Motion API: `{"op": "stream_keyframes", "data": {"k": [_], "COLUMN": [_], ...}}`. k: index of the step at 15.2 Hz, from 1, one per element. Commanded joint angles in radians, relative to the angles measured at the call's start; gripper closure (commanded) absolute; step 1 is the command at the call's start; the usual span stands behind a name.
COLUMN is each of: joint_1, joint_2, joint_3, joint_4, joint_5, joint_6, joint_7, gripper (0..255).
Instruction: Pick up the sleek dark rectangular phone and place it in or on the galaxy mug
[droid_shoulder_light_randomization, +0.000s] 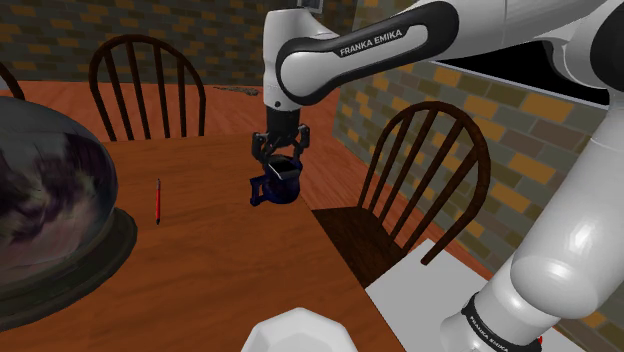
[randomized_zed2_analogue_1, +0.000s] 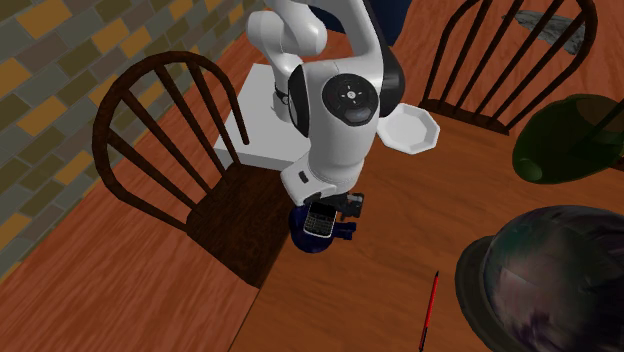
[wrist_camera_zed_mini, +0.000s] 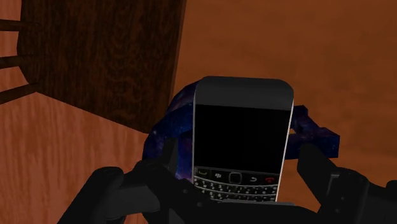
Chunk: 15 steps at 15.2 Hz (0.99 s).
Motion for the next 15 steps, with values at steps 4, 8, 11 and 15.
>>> {"op": "stream_keyframes", "data": {"k": [4,8,11,15], "joint_1": [0.0,0.0,0.0,0.0], "joint_2": [-0.011,-0.033,-0.033,-0.033], "joint_3": [0.001,0.004,0.004,0.004], "joint_4": [0.021,0.09,0.09,0.09], "joint_5": [0.007,0.022,0.022,0.022], "joint_6": [-0.031,-0.119,-0.119,-0.119], "joint_7": [-0.005,-0.015,-0.015,-0.015], "gripper": [0,0,0,0]}}
